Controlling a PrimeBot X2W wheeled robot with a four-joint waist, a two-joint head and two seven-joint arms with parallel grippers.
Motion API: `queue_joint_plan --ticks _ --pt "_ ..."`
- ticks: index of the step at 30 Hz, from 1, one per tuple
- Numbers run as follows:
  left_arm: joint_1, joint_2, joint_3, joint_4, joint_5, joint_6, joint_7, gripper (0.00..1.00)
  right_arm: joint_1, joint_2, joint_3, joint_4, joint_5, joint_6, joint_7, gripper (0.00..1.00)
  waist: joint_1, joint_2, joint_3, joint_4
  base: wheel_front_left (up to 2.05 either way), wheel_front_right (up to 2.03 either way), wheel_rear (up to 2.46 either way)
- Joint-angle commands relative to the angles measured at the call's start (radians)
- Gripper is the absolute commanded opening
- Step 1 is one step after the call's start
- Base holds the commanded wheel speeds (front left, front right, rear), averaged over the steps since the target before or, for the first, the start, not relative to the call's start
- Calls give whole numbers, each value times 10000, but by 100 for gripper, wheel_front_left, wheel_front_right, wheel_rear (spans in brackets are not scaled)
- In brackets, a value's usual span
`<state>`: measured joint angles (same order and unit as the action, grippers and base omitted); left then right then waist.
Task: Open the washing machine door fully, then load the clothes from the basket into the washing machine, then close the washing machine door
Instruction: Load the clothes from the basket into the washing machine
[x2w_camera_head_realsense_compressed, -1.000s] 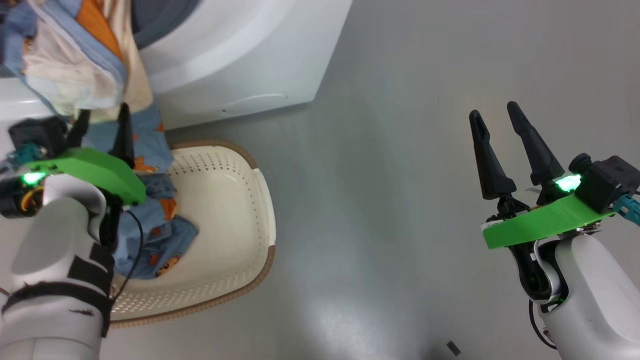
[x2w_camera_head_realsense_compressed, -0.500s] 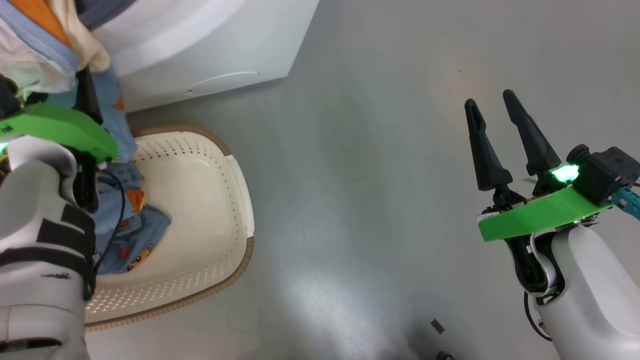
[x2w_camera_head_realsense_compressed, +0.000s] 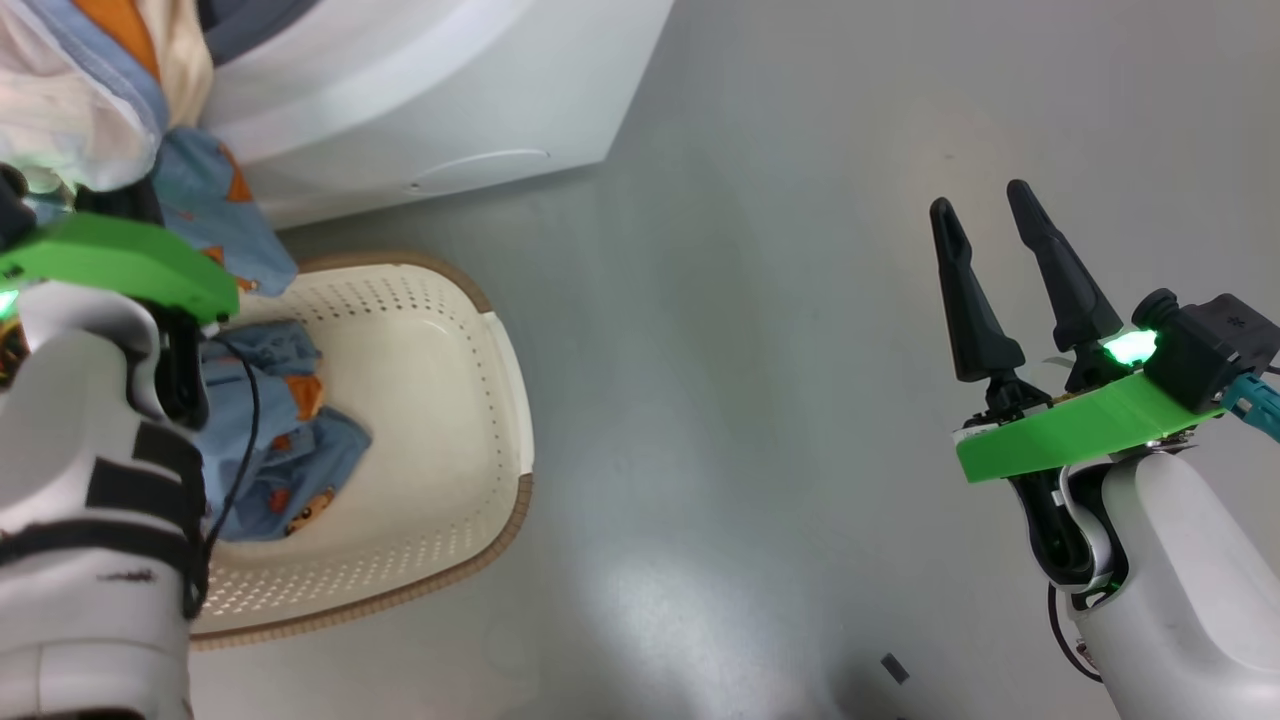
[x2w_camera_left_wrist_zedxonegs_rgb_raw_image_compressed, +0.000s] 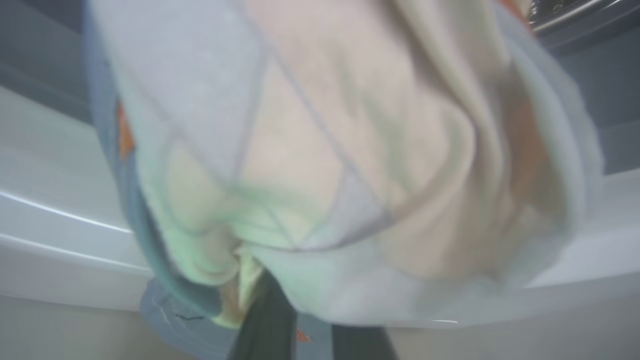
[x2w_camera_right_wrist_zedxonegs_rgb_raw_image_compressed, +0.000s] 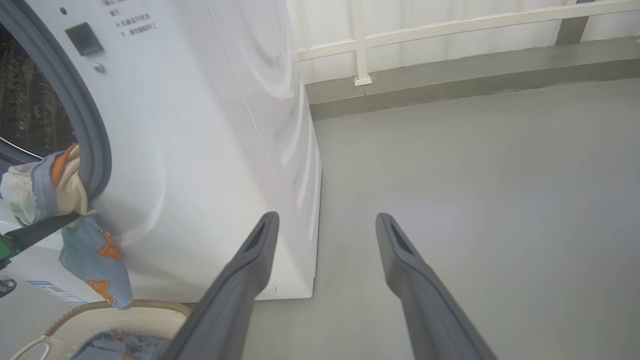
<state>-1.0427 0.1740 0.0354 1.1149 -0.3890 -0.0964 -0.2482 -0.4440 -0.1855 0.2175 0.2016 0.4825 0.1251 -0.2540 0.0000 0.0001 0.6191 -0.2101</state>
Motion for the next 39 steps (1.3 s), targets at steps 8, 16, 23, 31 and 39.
queue_joint_plan --ticks 8,16,23,31,39 --pt "1201 262 122 -1986 300 -256 -135 0 228 17 182 -64 36 56 -78 100 0 -1 -578 420 0 0 0" --pt "940 148 -67 -3000 112 -328 -132 0 373 -34 139 -82 68 56 -78 100 0 -1 -681 551 0 0 0" --pt "-794 534 -251 -2458 -239 -338 481 0 112 -57 271 -258 81 56 -78 100 0 -1 -37 131 0 0 0" --pt "-2898 1197 -668 -1362 267 -190 616 0 -2 -31 129 -501 4 56 -78 100 0 -1 1052 -635 0 0 0" --pt "-4446 1659 -1033 -1430 920 -131 -98 0 -7 34 -17 -714 -78 56 -78 100 0 -1 1722 -947 0 0 0"
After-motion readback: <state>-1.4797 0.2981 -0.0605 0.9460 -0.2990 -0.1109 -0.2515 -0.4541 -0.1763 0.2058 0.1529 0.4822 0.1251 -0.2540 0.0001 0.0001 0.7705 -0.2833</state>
